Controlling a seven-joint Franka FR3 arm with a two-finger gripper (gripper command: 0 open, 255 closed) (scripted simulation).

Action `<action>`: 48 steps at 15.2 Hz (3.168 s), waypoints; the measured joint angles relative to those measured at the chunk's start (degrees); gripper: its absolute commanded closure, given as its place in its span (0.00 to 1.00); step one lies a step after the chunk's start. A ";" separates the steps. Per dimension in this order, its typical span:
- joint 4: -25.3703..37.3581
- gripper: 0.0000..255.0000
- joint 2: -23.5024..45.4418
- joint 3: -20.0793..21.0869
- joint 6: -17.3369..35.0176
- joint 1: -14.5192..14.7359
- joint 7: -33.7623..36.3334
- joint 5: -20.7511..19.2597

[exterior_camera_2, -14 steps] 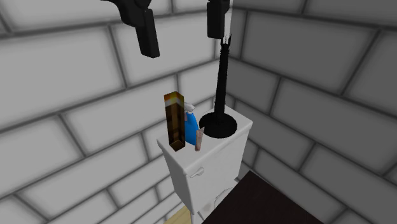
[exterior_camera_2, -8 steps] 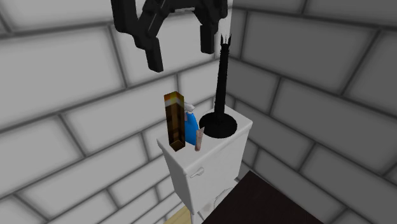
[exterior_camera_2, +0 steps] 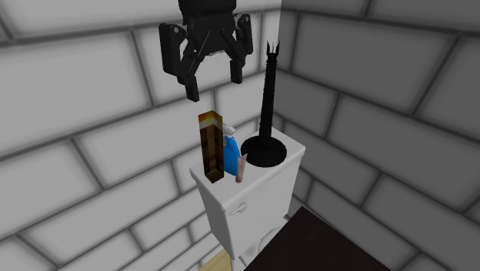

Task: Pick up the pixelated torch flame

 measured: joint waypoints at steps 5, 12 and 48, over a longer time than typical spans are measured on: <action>3.25 0.00 10.26 -3.10 7.38 -0.09 -4.15 0.67; 10.29 0.00 24.77 -5.92 15.04 -0.36 -10.09 4.24; 49.45 1.00 70.83 -3.32 21.40 -9.56 -23.23 17.59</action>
